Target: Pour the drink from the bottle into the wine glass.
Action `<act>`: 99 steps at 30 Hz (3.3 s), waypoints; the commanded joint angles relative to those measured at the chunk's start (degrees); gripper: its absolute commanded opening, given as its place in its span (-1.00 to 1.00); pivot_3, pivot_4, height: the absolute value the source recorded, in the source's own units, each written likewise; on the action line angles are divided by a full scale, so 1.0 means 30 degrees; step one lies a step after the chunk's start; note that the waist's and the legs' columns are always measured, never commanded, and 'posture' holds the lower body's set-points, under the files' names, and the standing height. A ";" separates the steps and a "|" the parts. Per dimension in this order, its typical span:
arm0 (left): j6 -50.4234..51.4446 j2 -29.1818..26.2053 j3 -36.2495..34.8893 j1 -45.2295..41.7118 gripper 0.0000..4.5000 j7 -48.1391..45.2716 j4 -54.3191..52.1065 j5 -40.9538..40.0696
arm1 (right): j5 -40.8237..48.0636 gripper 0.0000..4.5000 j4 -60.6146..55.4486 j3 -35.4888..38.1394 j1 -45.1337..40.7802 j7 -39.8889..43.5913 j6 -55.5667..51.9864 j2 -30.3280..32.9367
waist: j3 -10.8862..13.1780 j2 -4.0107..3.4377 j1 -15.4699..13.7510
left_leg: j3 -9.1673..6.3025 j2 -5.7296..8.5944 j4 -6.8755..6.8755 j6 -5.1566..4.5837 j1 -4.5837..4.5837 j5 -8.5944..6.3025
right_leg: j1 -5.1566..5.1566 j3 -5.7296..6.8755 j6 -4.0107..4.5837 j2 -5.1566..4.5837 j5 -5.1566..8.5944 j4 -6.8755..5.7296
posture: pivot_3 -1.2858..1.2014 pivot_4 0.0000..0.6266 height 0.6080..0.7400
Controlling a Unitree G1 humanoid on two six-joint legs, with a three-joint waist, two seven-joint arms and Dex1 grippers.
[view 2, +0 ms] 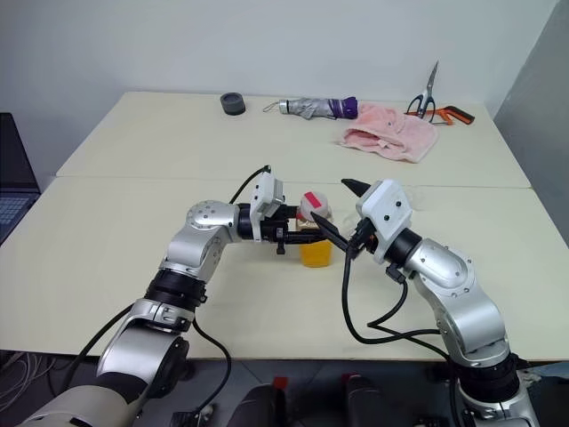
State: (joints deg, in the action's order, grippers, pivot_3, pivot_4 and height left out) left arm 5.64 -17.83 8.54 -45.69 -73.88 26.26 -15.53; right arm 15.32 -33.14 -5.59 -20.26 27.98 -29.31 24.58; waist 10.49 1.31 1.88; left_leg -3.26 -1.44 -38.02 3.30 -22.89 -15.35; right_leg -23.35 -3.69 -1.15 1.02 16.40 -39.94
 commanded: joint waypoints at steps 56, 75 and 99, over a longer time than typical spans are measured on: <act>-0.0561 0.0017 -0.0278 -0.0622 -0.21 -0.1001 -0.0883 -0.0521 | 0.5949 1.00 0.0071 0.1539 -0.2462 0.1595 -0.3822 0.1032 | 0.0000 0.0000 0.0002 | 0.0001 -0.0001 -0.0009 -0.0001 0.0003 0.0000 | 0.0003 -0.0001 0.0000 0.0002 0.0000 -0.0007 | 0.03 -0.52 1.00; -0.0407 0.0016 -0.0250 -0.0475 -0.21 -0.0986 -0.1167 -0.0442 | 0.3485 1.00 0.1908 0.0307 -0.3108 0.1985 -0.1508 0.0852 | 0.0000 0.0000 -0.0002 | 0.0001 -0.0001 -0.0009 -0.0002 0.0001 -0.0001 | 0.0002 0.0001 0.0000 0.0001 0.0000 -0.0005 | 0.03 -0.52 1.00; -0.0459 0.0053 -0.0206 -0.0352 -0.21 -0.0761 -0.1220 -0.0383 | 0.2532 1.00 0.2224 0.0153 -0.3177 0.1858 -0.1172 0.0252 | 0.0000 0.0000 -0.0002 | -0.0001 -0.0002 -0.0009 -0.0001 0.0001 0.0000 | 0.0002 0.0002 0.0000 0.0000 -0.0001 -0.0005 | 0.03 -0.52 1.00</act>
State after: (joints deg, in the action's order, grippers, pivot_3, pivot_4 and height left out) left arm 4.75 -17.80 8.53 -45.75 -76.25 25.29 -15.63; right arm 22.72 -25.70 -5.80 -28.60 33.69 -33.56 25.71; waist 10.49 1.31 1.88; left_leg -3.26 -1.45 -38.05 3.30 -22.88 -15.35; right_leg -23.34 -3.69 -1.15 1.02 16.40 -39.96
